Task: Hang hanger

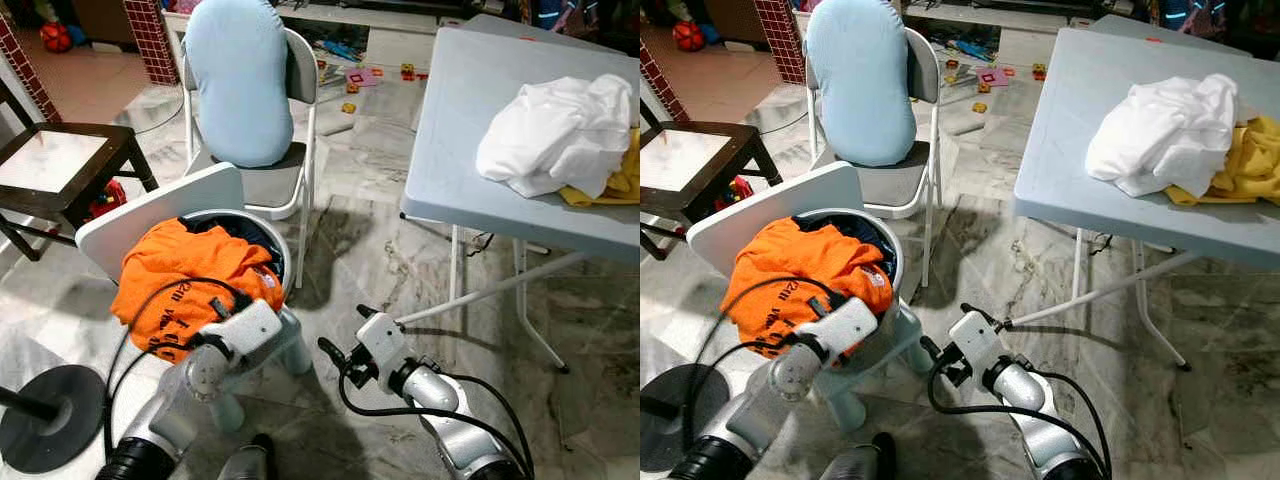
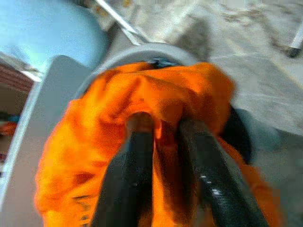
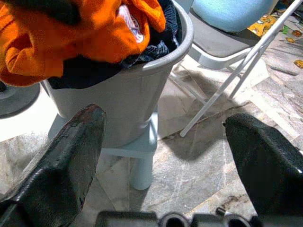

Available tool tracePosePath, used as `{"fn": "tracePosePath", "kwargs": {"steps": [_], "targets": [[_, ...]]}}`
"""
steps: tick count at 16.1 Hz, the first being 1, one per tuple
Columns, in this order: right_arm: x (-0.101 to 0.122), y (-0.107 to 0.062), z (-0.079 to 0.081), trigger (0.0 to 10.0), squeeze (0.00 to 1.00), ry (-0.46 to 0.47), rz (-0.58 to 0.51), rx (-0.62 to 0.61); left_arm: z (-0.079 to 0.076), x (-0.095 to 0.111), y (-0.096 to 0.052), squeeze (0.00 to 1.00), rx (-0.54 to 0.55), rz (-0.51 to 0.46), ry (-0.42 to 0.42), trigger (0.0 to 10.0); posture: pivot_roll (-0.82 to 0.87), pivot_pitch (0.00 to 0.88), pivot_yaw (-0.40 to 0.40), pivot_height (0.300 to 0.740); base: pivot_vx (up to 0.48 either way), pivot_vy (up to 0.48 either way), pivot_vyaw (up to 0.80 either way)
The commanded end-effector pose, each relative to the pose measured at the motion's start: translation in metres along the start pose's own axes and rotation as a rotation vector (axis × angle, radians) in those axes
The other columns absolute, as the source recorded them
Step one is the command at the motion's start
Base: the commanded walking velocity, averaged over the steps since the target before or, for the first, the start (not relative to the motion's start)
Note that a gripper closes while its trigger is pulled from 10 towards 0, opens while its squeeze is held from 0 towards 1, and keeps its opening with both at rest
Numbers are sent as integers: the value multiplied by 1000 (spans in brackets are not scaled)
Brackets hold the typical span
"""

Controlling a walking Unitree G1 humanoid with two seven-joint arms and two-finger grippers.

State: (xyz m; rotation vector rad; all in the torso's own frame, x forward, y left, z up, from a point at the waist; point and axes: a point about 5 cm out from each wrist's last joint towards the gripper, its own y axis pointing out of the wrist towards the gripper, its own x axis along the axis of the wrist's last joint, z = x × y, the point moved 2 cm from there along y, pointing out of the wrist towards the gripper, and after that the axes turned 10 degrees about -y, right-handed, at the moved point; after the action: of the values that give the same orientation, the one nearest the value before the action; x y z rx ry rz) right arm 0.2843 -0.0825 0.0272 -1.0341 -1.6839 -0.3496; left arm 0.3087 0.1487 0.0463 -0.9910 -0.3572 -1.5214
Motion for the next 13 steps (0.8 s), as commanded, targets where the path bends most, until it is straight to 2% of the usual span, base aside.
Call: {"fn": "tracePosePath", "kwargs": {"steps": [1, 2, 4, 6, 8, 9, 10, 11, 12, 13], "targets": [[-2, -2, 2, 10000, 0, -5, 11, 7, 7, 4, -2, 1000, 11, -35, 0, 10000, 38, 130, -16, 740, 0, 0, 0], [-1, -1, 2, 10000, 0, -7, 9, 11, 4, 4, -4, 1000, -18, -36, 18, 10000, 40, 131, -18, 740, 0, 0, 0], [0, 1, 0, 10000, 0, -10, 7, 15, 13, 3, -7, 1000, 4, -40, 57, 10000, 48, 132, -23, 740, 0, 0, 0], [0, 1, 0, 10000, 0, -11, 6, 17, 16, 0, -6, 1000, 18, -3, -49, 10000, 52, 132, -25, 740, 0, 0, 0], [1, 2, 3, 10000, 0, -12, 4, 25, 7, 5, -6, 1000, -5, 5, -185, 10000, 52, 132, -25, 740, 0, 0, 0], [1, 2, 4, 10000, 0, -13, 3, 26, 7, 7, -7, 1000, 12, -2, -168, 10000, 48, 134, -22, 740, 0, 0, 0], [1, 1, 4, 10000, 0, -12, 3, 26, 6, 9, -10, 1000, 38, -4, -273, 10000, 48, 134, -22, 740, 0, 0, 0], [-1, 0, 4, 10000, 0, -12, 6, 26, 1, 10, -14, 1000, 60, 17, -486, 10000, 45, 138, -22, 740, 0, 0, 0], [-1, -1, 5, 10000, 0, -12, 8, 27, -3, 12, -17, 1000, 60, 17, -580, 10000, 43, 141, -23, 740, 0, 0, 0], [-2, -2, 5, 10000, 0, -12, 9, 27, -8, 13, -20, 1000, 34, 22, -629, 10000, 42, 144, -24, 740, 0, 0, 0]]}}
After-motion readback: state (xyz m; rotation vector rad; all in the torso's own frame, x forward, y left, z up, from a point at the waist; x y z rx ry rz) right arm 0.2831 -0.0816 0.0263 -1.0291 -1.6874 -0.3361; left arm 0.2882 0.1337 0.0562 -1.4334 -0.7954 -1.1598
